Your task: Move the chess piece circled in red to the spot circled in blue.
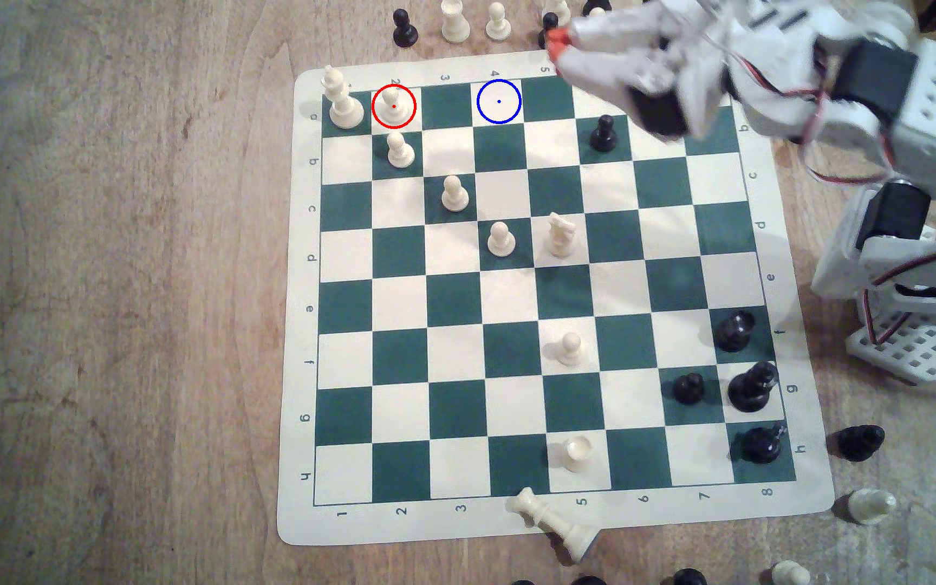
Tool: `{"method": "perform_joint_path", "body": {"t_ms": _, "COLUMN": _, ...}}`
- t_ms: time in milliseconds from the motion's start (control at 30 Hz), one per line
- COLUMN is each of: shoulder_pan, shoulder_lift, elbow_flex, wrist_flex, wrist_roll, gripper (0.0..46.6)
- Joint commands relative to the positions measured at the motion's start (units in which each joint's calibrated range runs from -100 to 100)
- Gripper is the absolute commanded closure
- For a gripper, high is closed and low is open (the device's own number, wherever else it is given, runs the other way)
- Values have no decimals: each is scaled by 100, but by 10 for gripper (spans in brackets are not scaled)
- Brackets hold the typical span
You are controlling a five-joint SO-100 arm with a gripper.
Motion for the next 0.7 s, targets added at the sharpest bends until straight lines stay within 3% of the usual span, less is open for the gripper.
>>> {"method": "perform_joint_path", "body": {"t_ms": 0, "shoulder_pan": -14, "shoulder_lift": 1089, "elbow_flex": -1665, "wrist_flex": 513, "wrist_roll": -181, "gripper": 464}}
{"method": "perform_joint_path", "body": {"t_ms": 233, "shoulder_pan": -30, "shoulder_lift": 3203, "elbow_flex": -4113, "wrist_flex": 1529, "wrist_roll": -527, "gripper": 454}}
{"method": "perform_joint_path", "body": {"t_ms": 667, "shoulder_pan": 10, "shoulder_lift": 5648, "elbow_flex": -6561, "wrist_flex": 1946, "wrist_roll": -640, "gripper": 405}}
